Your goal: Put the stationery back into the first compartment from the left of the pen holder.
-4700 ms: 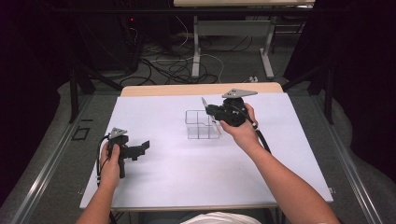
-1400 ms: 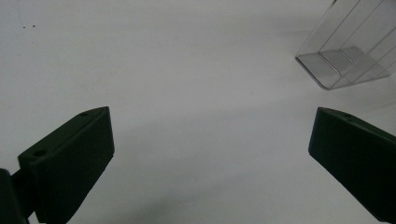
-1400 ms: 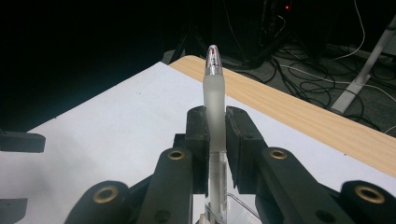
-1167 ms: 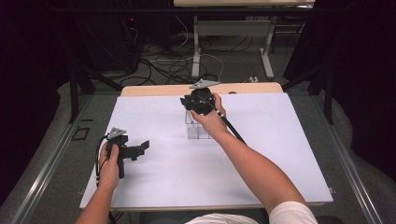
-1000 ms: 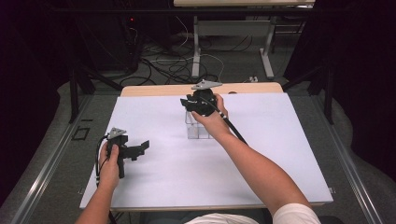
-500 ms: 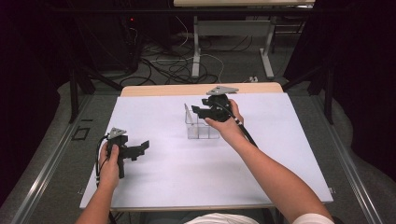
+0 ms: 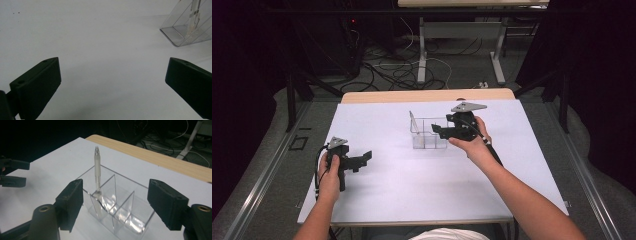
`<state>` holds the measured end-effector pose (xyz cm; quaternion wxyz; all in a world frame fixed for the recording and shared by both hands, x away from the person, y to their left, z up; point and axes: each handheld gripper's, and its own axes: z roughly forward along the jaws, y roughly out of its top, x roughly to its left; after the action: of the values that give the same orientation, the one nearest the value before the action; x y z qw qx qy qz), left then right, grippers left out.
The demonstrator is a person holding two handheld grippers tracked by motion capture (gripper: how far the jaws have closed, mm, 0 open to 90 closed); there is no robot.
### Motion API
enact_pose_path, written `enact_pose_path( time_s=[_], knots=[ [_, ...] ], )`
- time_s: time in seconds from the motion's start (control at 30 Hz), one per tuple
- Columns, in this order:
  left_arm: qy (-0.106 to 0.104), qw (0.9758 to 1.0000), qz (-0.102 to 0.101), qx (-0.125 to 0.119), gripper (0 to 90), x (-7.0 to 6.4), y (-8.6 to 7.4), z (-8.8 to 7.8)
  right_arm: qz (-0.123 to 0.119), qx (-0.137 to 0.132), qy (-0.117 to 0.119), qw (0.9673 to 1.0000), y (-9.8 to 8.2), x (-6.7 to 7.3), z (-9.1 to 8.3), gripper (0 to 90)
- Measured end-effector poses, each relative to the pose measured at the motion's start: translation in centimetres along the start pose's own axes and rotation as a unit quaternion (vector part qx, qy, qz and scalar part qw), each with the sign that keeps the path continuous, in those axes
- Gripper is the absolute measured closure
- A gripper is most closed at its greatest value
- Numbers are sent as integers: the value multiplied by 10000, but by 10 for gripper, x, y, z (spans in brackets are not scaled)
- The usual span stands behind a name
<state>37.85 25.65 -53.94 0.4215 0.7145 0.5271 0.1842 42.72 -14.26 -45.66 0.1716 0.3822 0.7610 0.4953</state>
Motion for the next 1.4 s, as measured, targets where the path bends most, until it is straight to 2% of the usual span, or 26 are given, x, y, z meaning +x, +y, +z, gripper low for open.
enact_pose_path(
  time_s=[0.07, 0.17, 0.2, 0.4, 0.53, 0.67, 0.73, 0.83, 0.93, 1.07, 1.23, 1.4],
  knots=[
    [-36, 10000, 4, 71, 2, 1, 0, -1, -13, -20, -46, 10000, -5, -3, -6, 222],
    [-31, 10000, -10, 44, 2, 1, 0, -1, -85, 49, -266, 9996, -13, -9, -14, 155],
    [7, 10000, -19, -14, 2, 0, 0, -1, -63, 73, -313, 9995, -16, -11, -17, 153],
    [27, 10000, -33, -17, 1, 0, 0, -2, 39, 158, -528, 9985, -35, -27, -34, 128],
    [23, 10000, -35, 19, 2, 1, 0, -3, 134, 228, -758, 9968, -48, -39, -45, 0],
    [19, 10000, -38, 39, 2, 1, 0, -3, 256, 297, -973, 9945, -59, -52, -55, 0],
    [52, 10000, -41, -19, 2, 0, 0, -2, 270, 303, -1092, 9932, -64, -58, -59, 0],
    [44, 10000, -29, 29, 2, 1, 0, -3, 288, 332, -1222, 9915, -72, -66, -63, 0],
    [31, 10000, -16, 30, 2, 1, 0, -3, 432, 347, -1287, 9901, -83, -72, -63, 0],
    [41, 10000, -1, 49, 1, 1, 0, -3, 670, 308, -1481, 9862, -92, -80, -62, 0],
    [45, 10000, -29, 46, 2, 1, 0, -3, 655, 266, -1593, 9847, -97, -86, -66, 0],
    [54, 10000, -30, 26, 2, 2, 0, -3, 610, 427, -1766, 9815, -105, -95, -67, 0]
  ],
)
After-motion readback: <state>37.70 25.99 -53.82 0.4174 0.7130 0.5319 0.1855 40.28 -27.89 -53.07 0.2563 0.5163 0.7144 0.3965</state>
